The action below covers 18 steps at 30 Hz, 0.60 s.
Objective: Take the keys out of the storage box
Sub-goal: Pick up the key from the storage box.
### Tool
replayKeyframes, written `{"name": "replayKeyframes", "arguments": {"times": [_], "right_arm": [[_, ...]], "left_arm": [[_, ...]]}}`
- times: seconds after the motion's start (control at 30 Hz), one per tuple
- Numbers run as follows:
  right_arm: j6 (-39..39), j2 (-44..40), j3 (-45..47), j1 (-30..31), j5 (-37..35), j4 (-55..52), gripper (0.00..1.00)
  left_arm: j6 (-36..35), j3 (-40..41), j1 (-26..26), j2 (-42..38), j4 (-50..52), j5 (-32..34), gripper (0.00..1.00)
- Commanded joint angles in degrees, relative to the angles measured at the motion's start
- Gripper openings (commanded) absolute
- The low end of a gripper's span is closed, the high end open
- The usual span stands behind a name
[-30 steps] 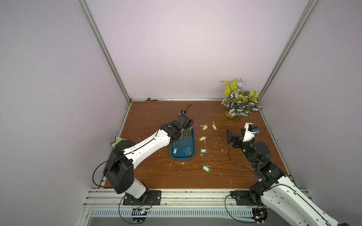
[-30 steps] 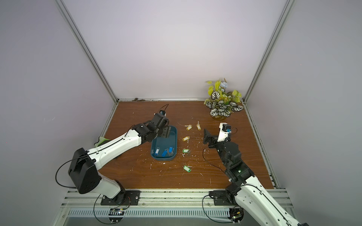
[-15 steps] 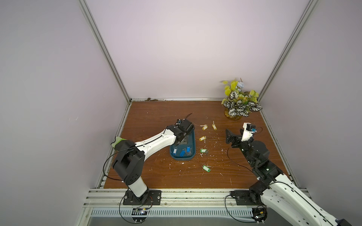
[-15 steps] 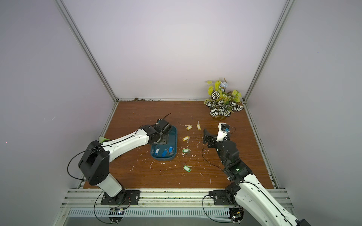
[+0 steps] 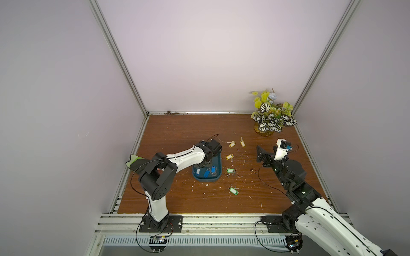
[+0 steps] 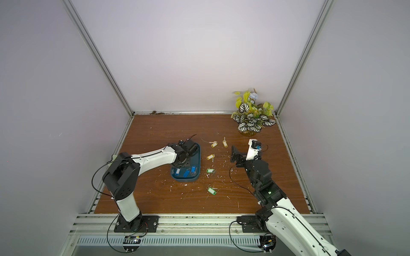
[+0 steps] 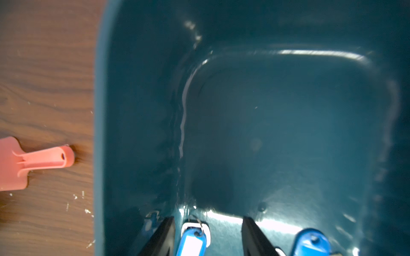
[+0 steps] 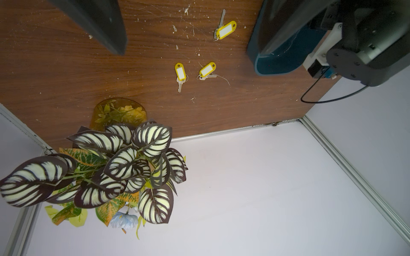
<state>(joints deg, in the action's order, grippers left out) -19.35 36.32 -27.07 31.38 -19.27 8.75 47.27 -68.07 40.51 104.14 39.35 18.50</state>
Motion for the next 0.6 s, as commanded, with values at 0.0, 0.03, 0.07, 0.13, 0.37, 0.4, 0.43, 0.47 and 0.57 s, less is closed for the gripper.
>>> {"name": "replayKeyframes", "arguments": {"times": [0.0, 0.03, 0.07, 0.13, 0.37, 0.4, 0.43, 0.47, 0.57], "right_arm": [[-0.5, -0.8, 0.2, -0.2, -0.9, 1.0, 0.99], [-0.6, -0.8, 0.3, -0.2, -1.0, 0.9, 0.99], [-0.7, -0.9, 0.3, -0.2, -1.0, 0.9, 0.99], [-0.9, -0.9, 0.5, -0.2, -1.1, 1.1, 0.99], [-1.0, -0.8, 0.7, -0.2, -1.1, 1.2, 0.99], [-1.0, -0.8, 0.8, -0.2, -1.1, 1.3, 0.99], [-1.1, -0.8, 0.8, -0.2, -1.0, 1.3, 0.99], [-1.1, -0.7, 0.9, -0.2, -0.9, 1.3, 0.99], [-1.1, -0.8, 1.0, -0.2, -1.0, 1.3, 0.99]], "left_arm": [[1.2, 0.4, 0.5, 0.8, 2.6, 0.9, 0.51], [1.2, 0.6, 0.5, 0.9, 2.6, 0.7, 0.51], [1.1, 0.7, 0.5, 1.0, 2.6, 0.6, 0.49], [1.1, 0.9, 0.5, 1.2, 2.6, 0.4, 0.45], [0.9, 1.0, 0.5, 2.2, 2.6, -0.2, 0.35], [0.9, 1.0, 0.5, 2.3, 2.6, -0.3, 0.35], [0.9, 1.0, 0.5, 2.5, 2.6, -0.3, 0.35], [0.9, 1.0, 0.4, 2.8, 2.6, -0.3, 0.35], [0.9, 1.1, 0.5, 3.5, 2.7, -0.7, 0.33]]}}
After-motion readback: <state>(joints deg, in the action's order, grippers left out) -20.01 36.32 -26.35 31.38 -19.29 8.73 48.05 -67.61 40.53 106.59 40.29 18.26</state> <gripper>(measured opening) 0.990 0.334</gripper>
